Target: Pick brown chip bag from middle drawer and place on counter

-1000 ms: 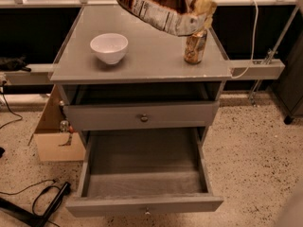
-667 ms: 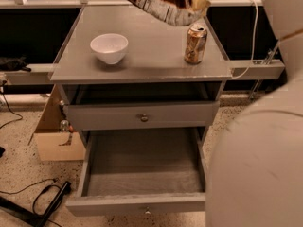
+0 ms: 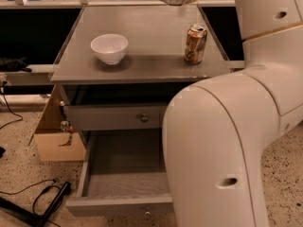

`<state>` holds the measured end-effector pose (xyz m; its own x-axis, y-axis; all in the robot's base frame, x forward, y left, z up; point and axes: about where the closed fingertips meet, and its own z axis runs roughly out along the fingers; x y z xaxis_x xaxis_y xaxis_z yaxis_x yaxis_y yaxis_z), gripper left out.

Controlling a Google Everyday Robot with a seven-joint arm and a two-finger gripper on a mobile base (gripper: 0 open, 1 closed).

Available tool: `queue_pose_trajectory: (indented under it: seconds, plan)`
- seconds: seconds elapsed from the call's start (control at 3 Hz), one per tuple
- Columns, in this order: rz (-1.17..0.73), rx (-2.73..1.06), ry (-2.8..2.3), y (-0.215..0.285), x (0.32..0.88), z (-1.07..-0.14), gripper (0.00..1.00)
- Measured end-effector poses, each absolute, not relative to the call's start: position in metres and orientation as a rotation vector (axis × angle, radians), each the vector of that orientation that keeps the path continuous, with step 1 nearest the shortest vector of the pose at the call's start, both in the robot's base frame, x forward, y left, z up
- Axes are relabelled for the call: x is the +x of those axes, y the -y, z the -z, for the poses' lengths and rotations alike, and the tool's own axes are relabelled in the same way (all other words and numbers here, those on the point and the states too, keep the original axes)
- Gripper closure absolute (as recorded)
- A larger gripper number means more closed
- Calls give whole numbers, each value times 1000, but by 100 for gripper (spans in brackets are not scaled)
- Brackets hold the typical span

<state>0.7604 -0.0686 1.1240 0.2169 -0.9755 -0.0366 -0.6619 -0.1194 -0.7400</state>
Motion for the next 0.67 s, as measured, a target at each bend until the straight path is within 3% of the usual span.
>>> queue_pose_trajectory:
  seconds: [0.67]
  plan:
    - [631, -1772, -1458, 63, 773, -1141, 100]
